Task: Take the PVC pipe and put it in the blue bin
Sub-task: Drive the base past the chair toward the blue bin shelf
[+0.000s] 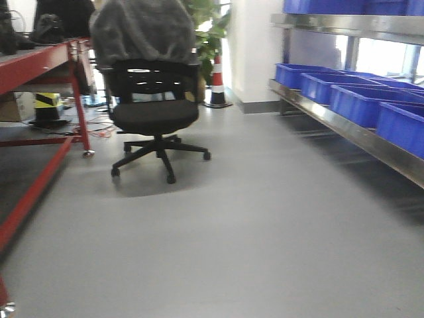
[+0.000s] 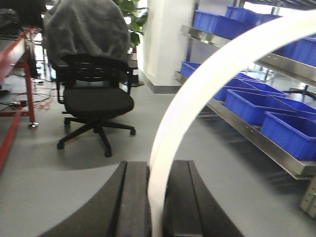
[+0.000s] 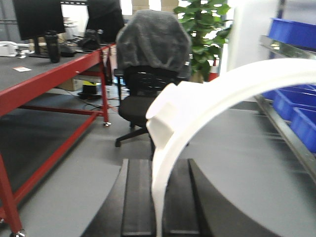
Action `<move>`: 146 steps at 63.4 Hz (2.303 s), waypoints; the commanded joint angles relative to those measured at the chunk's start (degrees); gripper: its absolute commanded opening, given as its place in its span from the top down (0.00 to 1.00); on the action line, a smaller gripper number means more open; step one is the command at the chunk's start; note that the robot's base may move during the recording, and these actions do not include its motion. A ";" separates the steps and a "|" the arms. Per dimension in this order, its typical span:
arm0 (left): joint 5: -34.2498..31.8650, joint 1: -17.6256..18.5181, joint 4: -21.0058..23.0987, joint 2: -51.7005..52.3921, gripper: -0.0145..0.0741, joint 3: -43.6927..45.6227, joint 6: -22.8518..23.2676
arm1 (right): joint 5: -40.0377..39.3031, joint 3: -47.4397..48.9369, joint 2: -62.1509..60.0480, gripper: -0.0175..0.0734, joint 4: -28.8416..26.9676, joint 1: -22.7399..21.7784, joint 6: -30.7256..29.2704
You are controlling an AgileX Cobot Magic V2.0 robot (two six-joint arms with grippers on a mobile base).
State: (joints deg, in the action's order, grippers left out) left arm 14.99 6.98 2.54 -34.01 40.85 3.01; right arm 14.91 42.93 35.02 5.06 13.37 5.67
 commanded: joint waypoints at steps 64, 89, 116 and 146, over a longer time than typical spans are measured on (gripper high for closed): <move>-1.42 0.06 0.04 0.18 0.96 0.04 0.19 | -1.63 -0.11 -0.29 0.99 0.74 -0.03 -0.21; -1.42 0.06 0.04 0.18 0.96 0.04 0.19 | -1.63 -0.11 -0.29 0.99 0.74 -0.03 -0.21; -1.42 0.06 0.04 0.18 0.96 0.04 0.19 | -1.63 -0.11 -0.29 0.99 0.74 -0.03 -0.21; -1.42 0.06 0.04 0.18 0.96 0.04 0.19 | -1.63 -0.11 -0.29 0.99 0.74 -0.03 -0.21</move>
State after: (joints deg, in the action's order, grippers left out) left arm 14.88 6.98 2.54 -34.01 40.85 3.01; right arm 14.80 42.93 35.02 5.06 13.37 5.67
